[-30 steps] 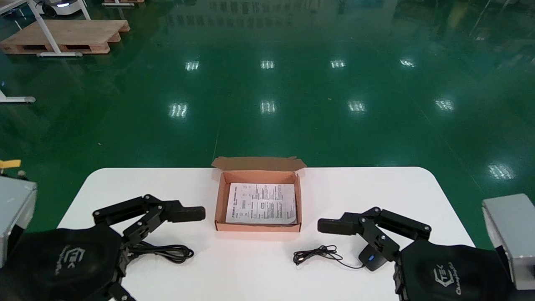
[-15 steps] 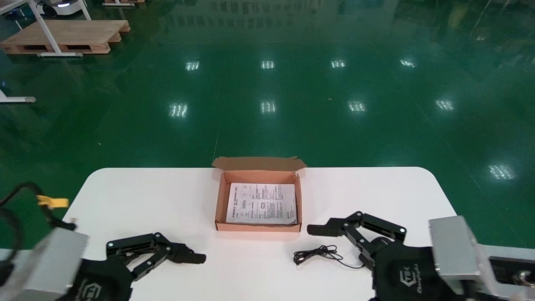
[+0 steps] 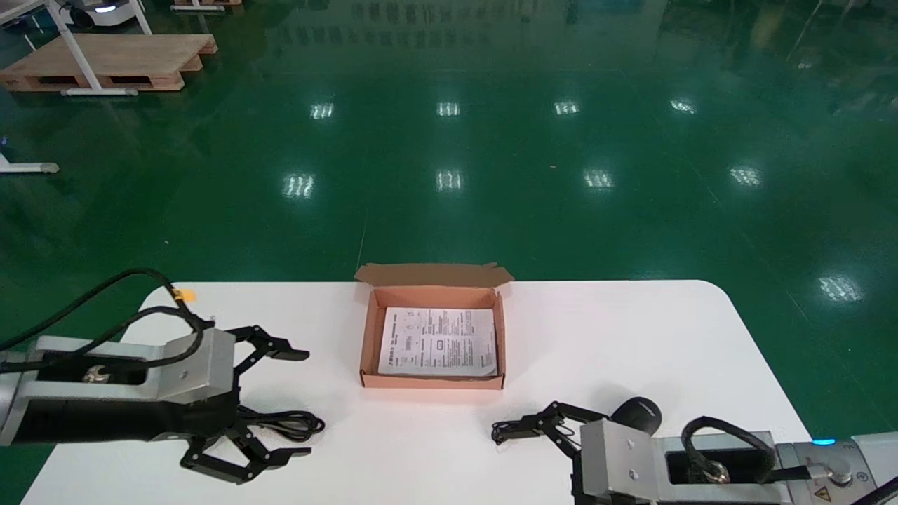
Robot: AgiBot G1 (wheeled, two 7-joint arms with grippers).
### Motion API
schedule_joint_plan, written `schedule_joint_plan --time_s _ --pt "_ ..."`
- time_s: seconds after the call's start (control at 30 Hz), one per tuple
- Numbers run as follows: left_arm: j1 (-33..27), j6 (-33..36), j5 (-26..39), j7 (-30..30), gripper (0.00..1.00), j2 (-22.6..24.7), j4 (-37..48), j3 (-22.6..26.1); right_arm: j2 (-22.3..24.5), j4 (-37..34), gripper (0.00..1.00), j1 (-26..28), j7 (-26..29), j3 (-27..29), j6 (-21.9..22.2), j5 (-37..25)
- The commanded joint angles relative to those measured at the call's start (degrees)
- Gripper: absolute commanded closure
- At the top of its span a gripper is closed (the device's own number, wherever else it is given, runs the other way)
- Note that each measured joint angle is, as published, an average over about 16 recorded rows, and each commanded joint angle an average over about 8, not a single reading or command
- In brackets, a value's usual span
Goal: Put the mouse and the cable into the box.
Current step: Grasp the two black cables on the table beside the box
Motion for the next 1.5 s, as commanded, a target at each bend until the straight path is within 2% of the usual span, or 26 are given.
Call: schedule_joint_plan --time_s 0.03,0.2,0.37,0.57,0.8,1.03,1.23,1.37,1.5 --pt "0.0 -0.1 0.1 0.1 0.00 0.1 0.3 0.0 -0.1 -0.2 0.00 0.2 0.0 -0.1 -0.1 -0.1" --pt "0.2 -0.5 2.4 1.1 0.00 0.0 -0.5 0.8 -0.1 0.1 0.00 -0.4 0.6 -0.5 0.6 -1.1" --pt "1.1 -4.9 10.7 6.8 0.00 2.0 1.5 3.6 -1.0 1.7 0.00 -0.7 3.5 -1.9 3.9 -5.6" --pt "0.5 -12.0 19.7 17.7 0.00 7.2 11.4 7.0 -1.2 4.5 0.00 -0.7 6.9 -2.6 6.3 -8.8" --pt "-2.3 -16.9 24.4 25.8 0.00 12.7 23.6 9.1 -0.6 5.4 0.00 -1.6 7.7 -3.0 6.1 -9.1" --pt "-4.3 -20.3 28.1 27.6 0.00 16.6 31.5 10.8 -1.0 5.6 0.00 -1.8 7.8 -3.2 5.7 -8.8" --pt "-5.2 -21.7 28.4 27.7 0.00 17.7 35.0 10.8 -1.7 5.5 0.00 -1.1 8.7 -3.3 5.6 -8.7" --pt "-5.6 -21.7 28.1 28.3 0.00 18.0 36.2 10.6 -3.6 5.3 0.00 -0.6 9.3 -4.9 7.3 -12.9" --pt "-5.9 -21.7 27.9 29.0 0.00 18.2 37.2 10.5 -7.8 3.4 0.00 -0.1 11.2 -7.9 11.4 -21.4"
